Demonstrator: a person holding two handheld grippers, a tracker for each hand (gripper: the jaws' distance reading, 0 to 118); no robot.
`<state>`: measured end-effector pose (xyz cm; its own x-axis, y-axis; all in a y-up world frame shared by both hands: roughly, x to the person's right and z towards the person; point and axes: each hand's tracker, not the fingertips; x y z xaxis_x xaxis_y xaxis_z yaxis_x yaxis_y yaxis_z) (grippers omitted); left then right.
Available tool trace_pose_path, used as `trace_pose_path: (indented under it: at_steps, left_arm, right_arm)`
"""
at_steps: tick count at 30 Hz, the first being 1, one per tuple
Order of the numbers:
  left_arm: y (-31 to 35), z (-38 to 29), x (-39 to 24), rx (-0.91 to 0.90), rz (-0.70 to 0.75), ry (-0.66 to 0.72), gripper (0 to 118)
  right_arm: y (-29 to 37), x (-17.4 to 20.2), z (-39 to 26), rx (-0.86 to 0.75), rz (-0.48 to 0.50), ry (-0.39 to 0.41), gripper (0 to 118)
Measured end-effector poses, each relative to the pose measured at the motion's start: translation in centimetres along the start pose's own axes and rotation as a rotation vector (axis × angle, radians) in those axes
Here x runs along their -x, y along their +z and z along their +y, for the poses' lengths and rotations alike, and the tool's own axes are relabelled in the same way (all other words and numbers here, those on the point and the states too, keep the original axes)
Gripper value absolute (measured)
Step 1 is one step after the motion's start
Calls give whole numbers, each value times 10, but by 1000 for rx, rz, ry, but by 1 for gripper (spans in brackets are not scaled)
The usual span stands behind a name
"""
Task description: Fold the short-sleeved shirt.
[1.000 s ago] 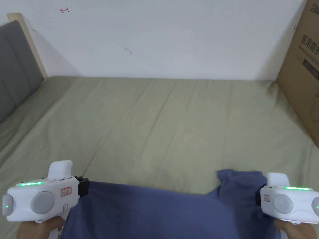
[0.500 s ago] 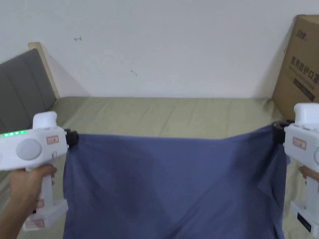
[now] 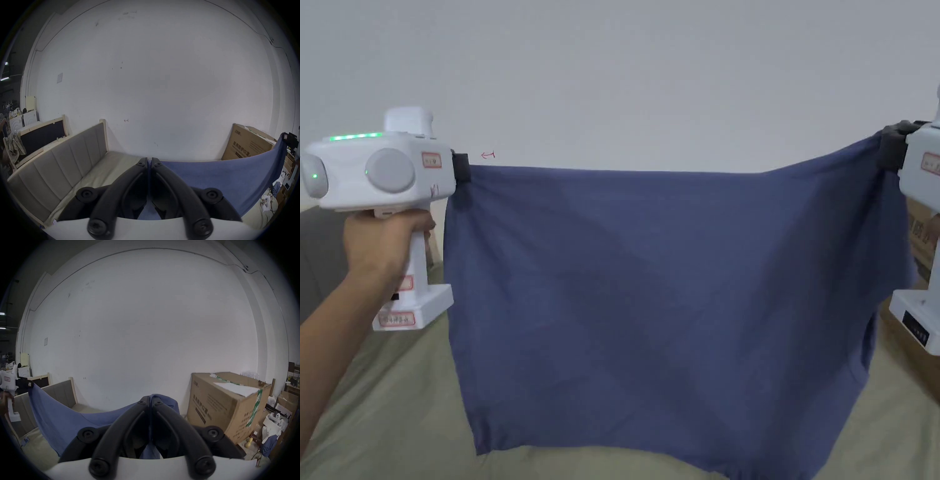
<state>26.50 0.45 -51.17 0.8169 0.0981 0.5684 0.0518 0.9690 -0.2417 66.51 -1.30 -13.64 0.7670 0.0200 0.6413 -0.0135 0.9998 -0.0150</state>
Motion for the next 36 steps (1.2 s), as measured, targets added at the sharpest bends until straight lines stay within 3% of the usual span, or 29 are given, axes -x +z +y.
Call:
trace_pose_path:
  at_steps: [2,4,9,21,28,36]
  left_arm:
    - [-10,9,-3,-26,2,-7,3]
    - [-20,15,-6,-30,4,-7,3]
    - [-54,4,-8,-39,10,-24,3]
    - [-128,-142,0,184,12,-17,3]
    - [-104,-232,15,321,19,-9,3]
    - [-15,-309,37,428,-17,-4,3]
  right_arm:
    - [0,-1,-6,-17,-12,4,1]
    - [-22,5,44,-23,-20,7,1]
    - [-52,-5,28,-18,-24,2,1]
    - [-77,-5,-136,230,-38,-57,1]
    - [-32,-3,-218,365,-37,-132,1]
    - [61,0,-265,450,12,-164,1]
